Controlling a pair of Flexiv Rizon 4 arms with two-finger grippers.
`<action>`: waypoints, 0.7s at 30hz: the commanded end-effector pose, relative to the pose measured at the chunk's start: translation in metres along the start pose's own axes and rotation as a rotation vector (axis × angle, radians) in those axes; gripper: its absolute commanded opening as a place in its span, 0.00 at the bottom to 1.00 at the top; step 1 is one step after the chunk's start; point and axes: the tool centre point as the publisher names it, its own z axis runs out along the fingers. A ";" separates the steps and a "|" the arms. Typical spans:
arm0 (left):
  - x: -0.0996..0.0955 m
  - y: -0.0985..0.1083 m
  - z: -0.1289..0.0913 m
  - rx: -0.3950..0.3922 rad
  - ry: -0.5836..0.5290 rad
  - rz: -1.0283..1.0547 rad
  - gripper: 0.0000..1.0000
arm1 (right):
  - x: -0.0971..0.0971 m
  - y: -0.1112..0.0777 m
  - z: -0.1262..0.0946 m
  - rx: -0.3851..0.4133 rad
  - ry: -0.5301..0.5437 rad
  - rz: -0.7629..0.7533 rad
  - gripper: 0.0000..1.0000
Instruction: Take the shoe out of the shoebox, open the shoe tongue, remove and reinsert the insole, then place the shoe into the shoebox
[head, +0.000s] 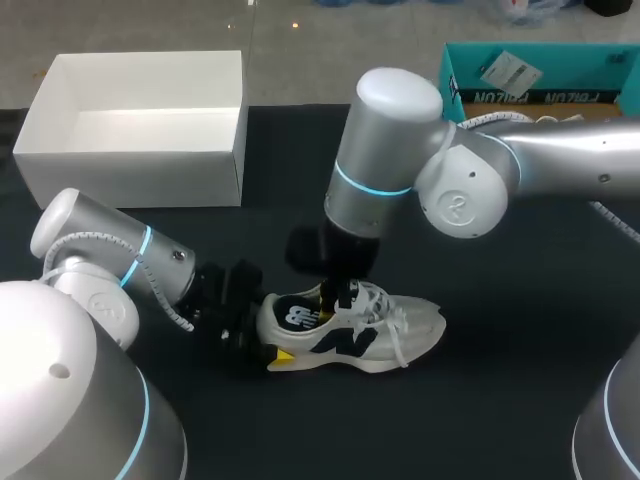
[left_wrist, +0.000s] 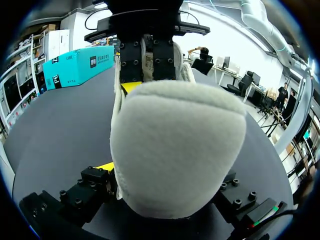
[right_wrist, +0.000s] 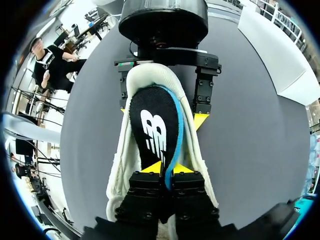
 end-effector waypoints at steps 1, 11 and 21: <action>0.002 0.003 0.005 -0.005 0.001 -0.002 0.00 | 0.006 -0.006 -0.014 -0.025 -0.027 -0.001 0.00; 0.002 0.003 0.005 -0.005 0.001 -0.002 0.00 | 0.004 -0.005 -0.034 -0.127 -0.062 0.004 0.00; 0.002 0.003 0.005 -0.005 0.001 -0.002 0.00 | 0.002 0.017 -0.037 -0.200 -0.067 -0.032 0.00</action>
